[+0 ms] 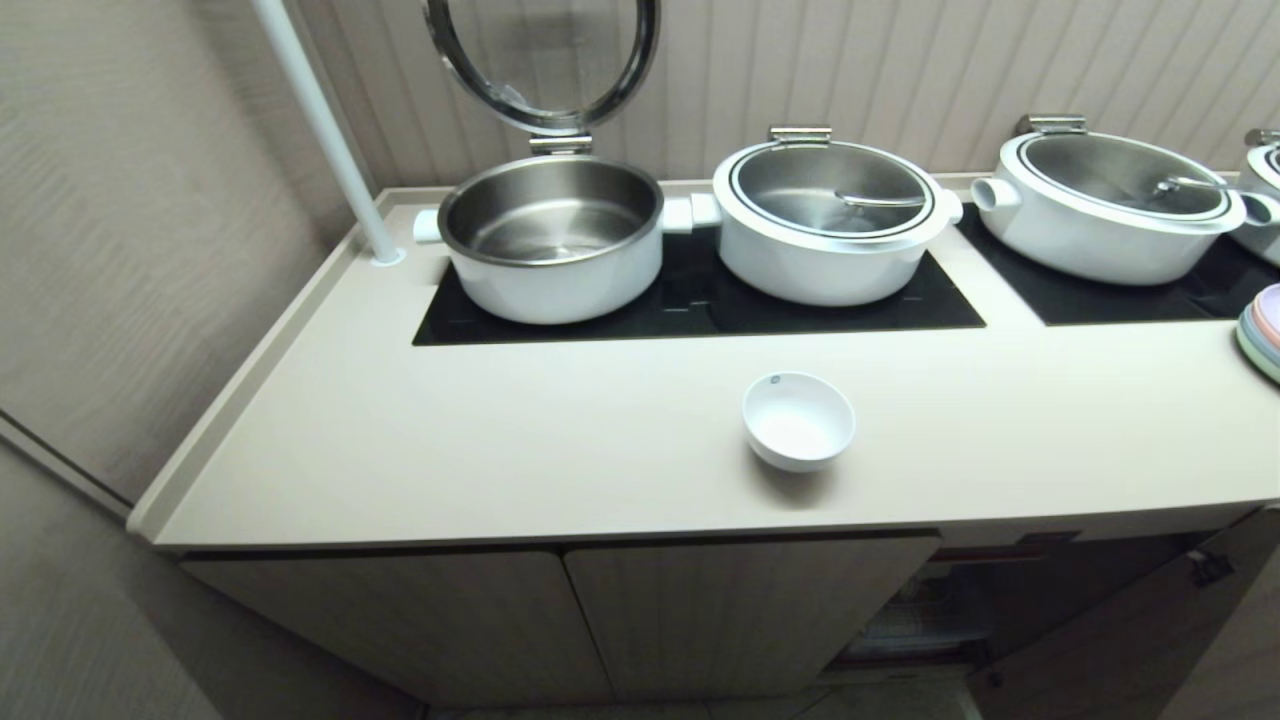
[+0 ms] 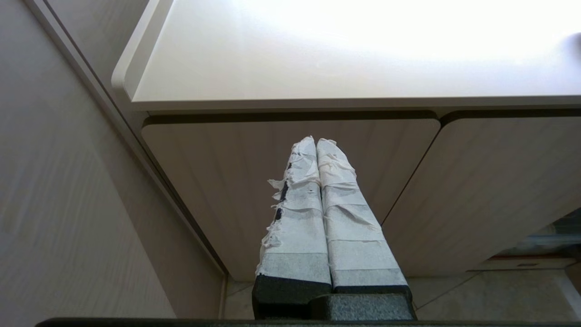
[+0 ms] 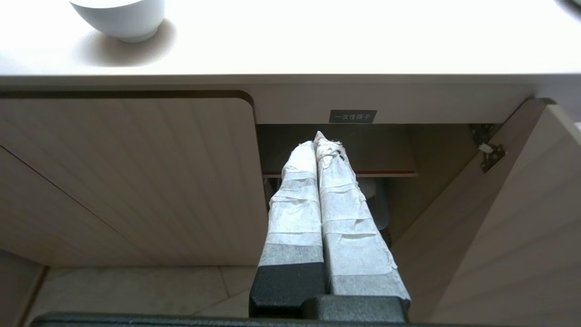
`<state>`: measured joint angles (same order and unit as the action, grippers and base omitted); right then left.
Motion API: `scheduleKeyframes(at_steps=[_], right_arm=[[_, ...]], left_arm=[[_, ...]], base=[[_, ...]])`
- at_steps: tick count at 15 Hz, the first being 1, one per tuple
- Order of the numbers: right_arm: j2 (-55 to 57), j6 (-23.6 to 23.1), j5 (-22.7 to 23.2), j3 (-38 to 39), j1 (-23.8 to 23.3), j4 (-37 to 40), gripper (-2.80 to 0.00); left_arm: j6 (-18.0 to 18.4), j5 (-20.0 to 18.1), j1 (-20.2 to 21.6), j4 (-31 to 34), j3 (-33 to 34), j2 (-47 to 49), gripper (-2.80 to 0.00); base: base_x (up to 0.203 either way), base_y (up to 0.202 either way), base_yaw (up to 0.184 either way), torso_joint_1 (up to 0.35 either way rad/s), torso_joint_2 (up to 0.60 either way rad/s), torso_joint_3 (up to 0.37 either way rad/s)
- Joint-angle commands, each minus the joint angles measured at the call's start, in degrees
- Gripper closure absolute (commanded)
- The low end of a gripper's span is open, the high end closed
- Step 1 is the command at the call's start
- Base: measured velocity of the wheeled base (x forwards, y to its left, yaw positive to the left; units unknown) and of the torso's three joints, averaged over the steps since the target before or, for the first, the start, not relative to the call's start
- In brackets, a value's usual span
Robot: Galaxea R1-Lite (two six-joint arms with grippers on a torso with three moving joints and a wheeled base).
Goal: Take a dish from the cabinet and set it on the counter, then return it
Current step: Pick up the bowl from the table
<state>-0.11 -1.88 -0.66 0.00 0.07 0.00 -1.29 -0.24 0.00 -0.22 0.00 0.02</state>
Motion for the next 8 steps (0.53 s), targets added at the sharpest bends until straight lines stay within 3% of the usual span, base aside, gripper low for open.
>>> scheduleKeyframes(at_steps=[1,8], right_arm=[[0.1,-1.9,0.2,0.0,0.0,-0.1,0.0],[0.1,-2.5,0.4,-0.1,0.0,-0.1,0.0]], left_arm=[[0.0,0.0,0.0,0.0,0.0,0.0,0.0],[0.0,0.0,0.0,0.0,0.0,0.0,0.0]], base=[[0.0,0.0,0.0,0.0,0.0,0.0],[0.0,0.0,0.0,0.0,0.0,0.0]])
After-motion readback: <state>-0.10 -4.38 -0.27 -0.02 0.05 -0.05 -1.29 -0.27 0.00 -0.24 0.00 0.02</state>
